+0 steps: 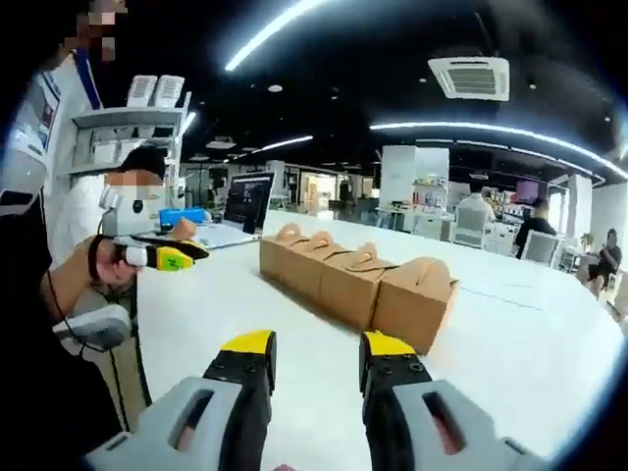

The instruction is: Pick up one paper box from the group, open the paper box, and remove the item inside

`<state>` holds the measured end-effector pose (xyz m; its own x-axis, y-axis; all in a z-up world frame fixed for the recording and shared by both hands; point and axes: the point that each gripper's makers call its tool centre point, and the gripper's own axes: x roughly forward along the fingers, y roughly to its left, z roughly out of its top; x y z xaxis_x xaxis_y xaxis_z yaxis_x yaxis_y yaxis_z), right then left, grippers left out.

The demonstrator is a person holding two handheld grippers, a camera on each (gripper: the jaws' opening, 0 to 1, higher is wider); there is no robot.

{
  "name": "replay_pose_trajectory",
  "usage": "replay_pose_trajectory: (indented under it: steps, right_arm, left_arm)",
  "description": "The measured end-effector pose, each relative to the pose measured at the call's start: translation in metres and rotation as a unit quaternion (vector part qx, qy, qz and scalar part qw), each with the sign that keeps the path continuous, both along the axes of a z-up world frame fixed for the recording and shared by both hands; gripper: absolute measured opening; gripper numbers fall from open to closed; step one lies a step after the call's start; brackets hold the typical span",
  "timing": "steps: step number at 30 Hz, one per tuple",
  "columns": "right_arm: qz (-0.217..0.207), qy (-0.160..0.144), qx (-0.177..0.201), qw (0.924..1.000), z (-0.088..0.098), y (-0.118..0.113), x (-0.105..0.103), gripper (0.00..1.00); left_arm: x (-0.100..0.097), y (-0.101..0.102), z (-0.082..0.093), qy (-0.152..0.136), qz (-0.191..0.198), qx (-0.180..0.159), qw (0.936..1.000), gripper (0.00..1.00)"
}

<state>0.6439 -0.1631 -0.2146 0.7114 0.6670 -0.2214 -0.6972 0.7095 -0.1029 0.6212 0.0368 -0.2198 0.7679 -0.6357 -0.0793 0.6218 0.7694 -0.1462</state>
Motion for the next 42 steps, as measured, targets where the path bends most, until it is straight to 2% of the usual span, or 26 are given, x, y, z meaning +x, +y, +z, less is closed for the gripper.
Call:
replay_pose_trajectory:
  steps: [4,7,11,14,16,17,19,20,24,26,31,33,37,40,42]
  right_arm:
    - [0.005,0.013,0.067,0.9977,0.011,0.000,-0.002,0.34]
    - [0.005,0.020,0.076,0.9969,0.011,0.000,-0.002,0.34]
    - [0.005,0.017,0.069,0.9974,0.013,0.004,-0.001,0.34]
    - [0.004,0.004,0.033,0.9994,0.009,0.001,0.001,0.34]
    - [-0.022,0.008,-0.005,0.9997,-0.002,-0.011,0.007,0.34]
    - [-0.022,0.010,-0.002,0.9997,-0.003,-0.012,0.006,0.35]
    - [-0.026,0.014,0.007,0.9995,-0.003,-0.014,0.005,0.34]
    - [-0.025,0.018,0.013,0.9995,-0.003,-0.014,0.004,0.34]
    - [-0.015,0.017,0.007,0.9997,0.000,-0.010,-0.002,0.34]
    - [-0.012,0.016,0.008,0.9998,-0.001,-0.010,-0.002,0.34]
    - [-0.014,0.028,0.011,0.9995,-0.013,-0.007,0.006,0.34]
    - [-0.010,0.030,0.012,0.9994,-0.015,-0.004,0.007,0.34]
    - [-0.006,0.034,0.011,0.9993,-0.019,0.000,0.007,0.34]
    - [-0.008,0.031,0.006,0.9995,-0.024,0.000,0.006,0.34]
    - [-0.011,0.027,0.003,0.9996,-0.025,0.000,0.006,0.34]
  left_arm:
    - [0.000,0.004,0.001,-0.001,0.004,-0.003,1.0000,0.30]
    - [0.002,0.005,0.001,0.001,0.007,-0.017,0.9998,0.30]
    - [0.000,0.002,0.004,0.000,0.001,-0.015,0.9999,0.31]
    - [0.001,0.008,-0.008,0.034,0.011,0.007,0.9993,0.29]
    - [0.003,0.015,-0.011,0.027,0.022,0.030,0.9990,0.29]
    - [0.004,0.021,-0.011,0.020,0.033,0.041,0.9984,0.29]
    - [0.006,0.031,-0.005,-0.013,0.052,0.058,0.9969,0.29]
    - [0.006,0.035,-0.005,-0.013,0.057,0.060,0.9965,0.29]
    - [0.016,0.047,-0.002,-0.010,0.074,0.056,0.9956,0.29]
    - [0.020,0.047,0.002,0.001,0.075,0.041,0.9963,0.29]
    - [0.032,0.056,0.022,-0.004,0.078,0.019,0.9968,0.28]
    - [0.040,0.065,0.031,0.011,0.104,-0.025,0.9943,0.30]
    - [0.054,0.077,0.035,0.006,0.117,-0.024,0.9928,0.28]
    - [0.069,0.090,0.027,0.021,0.136,-0.002,0.9905,0.24]
    - [0.077,0.096,0.029,0.016,0.146,-0.001,0.9892,0.24]
